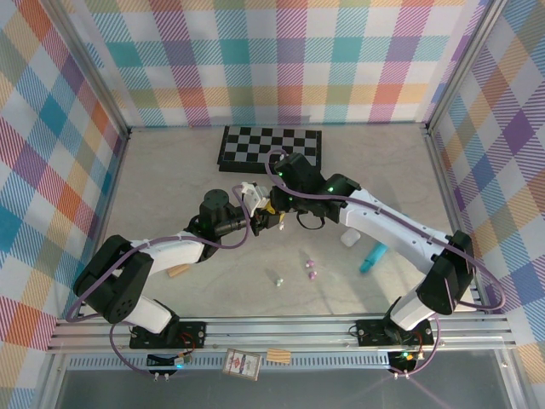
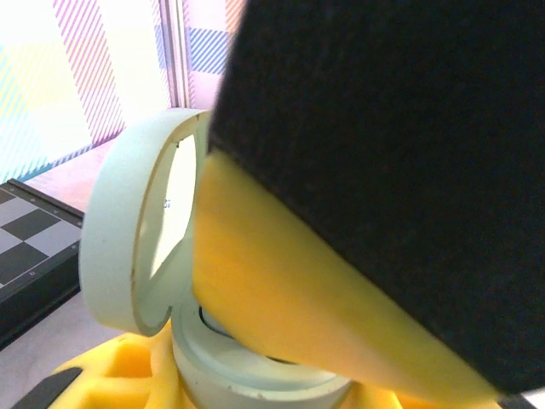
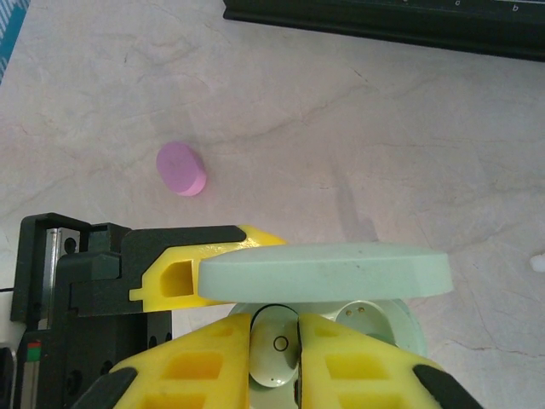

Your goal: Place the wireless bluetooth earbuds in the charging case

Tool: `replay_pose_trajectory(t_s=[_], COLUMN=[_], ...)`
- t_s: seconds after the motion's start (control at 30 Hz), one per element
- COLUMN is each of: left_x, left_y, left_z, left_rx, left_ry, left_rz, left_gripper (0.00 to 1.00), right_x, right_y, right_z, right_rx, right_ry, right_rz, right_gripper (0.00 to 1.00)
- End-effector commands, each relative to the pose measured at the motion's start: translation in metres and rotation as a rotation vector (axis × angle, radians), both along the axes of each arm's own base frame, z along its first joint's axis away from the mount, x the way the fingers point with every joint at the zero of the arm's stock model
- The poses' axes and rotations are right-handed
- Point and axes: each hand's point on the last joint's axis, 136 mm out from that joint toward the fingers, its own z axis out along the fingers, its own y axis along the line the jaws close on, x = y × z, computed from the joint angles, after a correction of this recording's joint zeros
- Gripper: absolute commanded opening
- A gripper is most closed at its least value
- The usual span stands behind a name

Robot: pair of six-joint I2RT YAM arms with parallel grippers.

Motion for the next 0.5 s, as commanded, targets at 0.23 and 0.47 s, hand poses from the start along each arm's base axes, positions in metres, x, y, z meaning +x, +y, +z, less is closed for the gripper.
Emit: replay_pose_trajectory(t_s=[0.23,0.47], left_x=[0.000,-0.004], left_y=[-0.003,-0.004], left_z=[0.030,0.035], left_rx=[-0.040,-0.049], left_ry=[-0.090,-0.098], left_rz=[-0.014,-0.035], left_gripper=[0.29,0.29], right_x=[-0.002,-0.001], right_y=[-0.013,-0.021], right_z=[0.030,0.028], right_rx=[0.017,-0.009], right_ry=[-0.089,-0.094], right_rz=[-0.015,-0.041], right_gripper=[0.19,0.19])
